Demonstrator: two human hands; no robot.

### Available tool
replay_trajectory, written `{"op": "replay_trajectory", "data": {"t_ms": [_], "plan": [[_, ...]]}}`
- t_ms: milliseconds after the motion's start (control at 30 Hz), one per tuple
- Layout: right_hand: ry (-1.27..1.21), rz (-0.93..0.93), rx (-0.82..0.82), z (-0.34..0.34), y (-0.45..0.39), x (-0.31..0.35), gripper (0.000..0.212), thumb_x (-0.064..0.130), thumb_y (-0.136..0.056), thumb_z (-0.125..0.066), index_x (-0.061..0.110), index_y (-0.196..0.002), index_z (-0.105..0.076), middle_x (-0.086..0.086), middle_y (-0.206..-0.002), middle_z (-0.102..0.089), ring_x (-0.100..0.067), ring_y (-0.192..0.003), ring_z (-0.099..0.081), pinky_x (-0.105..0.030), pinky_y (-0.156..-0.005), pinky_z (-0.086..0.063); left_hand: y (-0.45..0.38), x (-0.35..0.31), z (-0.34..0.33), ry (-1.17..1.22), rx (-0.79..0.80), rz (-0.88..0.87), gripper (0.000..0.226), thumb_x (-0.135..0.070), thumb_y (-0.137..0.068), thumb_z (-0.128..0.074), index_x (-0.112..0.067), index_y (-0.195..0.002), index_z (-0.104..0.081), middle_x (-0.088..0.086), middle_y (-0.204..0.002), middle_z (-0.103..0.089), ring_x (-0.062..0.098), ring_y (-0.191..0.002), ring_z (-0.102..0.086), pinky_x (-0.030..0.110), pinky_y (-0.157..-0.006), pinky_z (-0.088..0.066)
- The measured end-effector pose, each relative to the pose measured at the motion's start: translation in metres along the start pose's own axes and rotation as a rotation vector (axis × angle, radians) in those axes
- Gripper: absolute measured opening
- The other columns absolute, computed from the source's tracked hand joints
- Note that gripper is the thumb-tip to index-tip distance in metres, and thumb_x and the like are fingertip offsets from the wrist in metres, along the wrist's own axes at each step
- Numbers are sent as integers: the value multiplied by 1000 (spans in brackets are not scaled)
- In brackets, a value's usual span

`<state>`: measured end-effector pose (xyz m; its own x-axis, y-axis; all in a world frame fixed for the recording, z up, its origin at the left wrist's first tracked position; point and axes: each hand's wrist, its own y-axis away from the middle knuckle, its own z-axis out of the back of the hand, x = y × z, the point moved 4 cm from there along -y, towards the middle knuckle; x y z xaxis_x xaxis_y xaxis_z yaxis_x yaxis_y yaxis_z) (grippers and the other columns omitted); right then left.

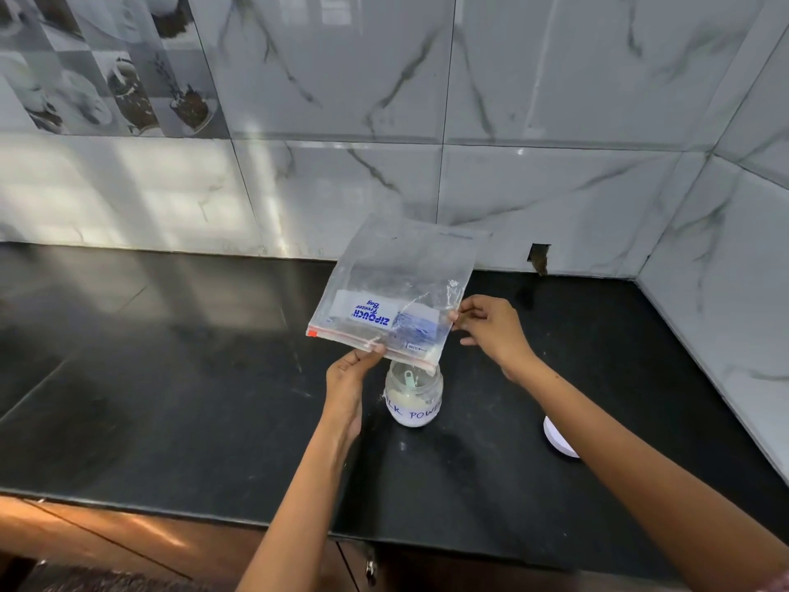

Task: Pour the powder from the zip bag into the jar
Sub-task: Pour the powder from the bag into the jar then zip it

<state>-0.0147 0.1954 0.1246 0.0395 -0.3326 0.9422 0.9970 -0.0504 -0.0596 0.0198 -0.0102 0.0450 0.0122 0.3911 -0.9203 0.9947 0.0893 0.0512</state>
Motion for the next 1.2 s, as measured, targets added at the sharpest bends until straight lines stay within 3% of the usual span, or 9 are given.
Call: {"op": "replay_trajectory", "data": {"t_ms": [200,300,433,600,733,867,1000,1200], "plan": [[-86,39,86,-7,7,-3,5,15,-85,-67,13,-88,-64,-9,-90,-68,-15,-85,-64,-27,-73,-55,4,6,5,-16,26,-14,16,-25,-76,-72,-14,-87,-75,2,-96,-76,7,-97,-68,19,-84,-44],[-108,66,67,-12,10,0,5,15,-85,-66,13,-89,-64,-4,-87,-67,-13,-82,-63,-26,-72,-55,7,11,5,5,58,-49,15,-23,-75,-72,-16,-88,-76,1,-95,-76,7,-95,-68,9,-75,-49],[-77,102,147,-25,18,-4,7,9,-84,-68,14,-89,-68,-1,-84,-69,-10,-78,-66,-22,-69,-57,9,14,6,52,72,-79,21,-20,-76,-72,-13,-96,-75,3,-100,-75,11,-100,-67,11,-76,-50],[-55,33,95,-22,20,-18,12,8,-79,-73,16,-87,-69,1,-78,-67,-14,-75,-65,-17,-61,-55,10,18,9,64,69,-85,22,-20,-75,-72,-15,-96,-75,2,-101,-75,12,-103,-66,10,-77,-49],[-54,48,-21,-23,21,-17,7,9,-76,-75,13,-80,-71,-5,-76,-70,-14,-70,-64,-27,-63,-55,9,18,7,54,106,-88,20,-18,-77,-71,-17,-97,-75,1,-101,-75,10,-102,-66,11,-77,-49],[126,192,45,-27,24,-9,8,9,-73,-77,6,-79,-73,-5,-77,-73,-14,-71,-68,-25,-72,-56,9,21,12,45,98,-78,20,-17,-76,-72,-16,-96,-75,2,-102,-75,10,-102,-66,11,-77,-50],[204,161,54,-25,18,-9,9,13,-73,-78,7,-79,-73,-4,-75,-72,-13,-69,-67,-26,-70,-55,10,26,15,40,100,-71,24,-19,-77,-73,-13,-101,-73,4,-106,-74,13,-107,-65,12,-79,-49],[193,161,13,-31,19,-6,11,15,-74,-78,8,-80,-72,-6,-77,-72,-19,-73,-69,-38,-76,-58,9,24,15,61,65,-78,29,-22,-76,-74,-14,-104,-73,3,-109,-73,12,-109,-64,11,-79,-49]]}}
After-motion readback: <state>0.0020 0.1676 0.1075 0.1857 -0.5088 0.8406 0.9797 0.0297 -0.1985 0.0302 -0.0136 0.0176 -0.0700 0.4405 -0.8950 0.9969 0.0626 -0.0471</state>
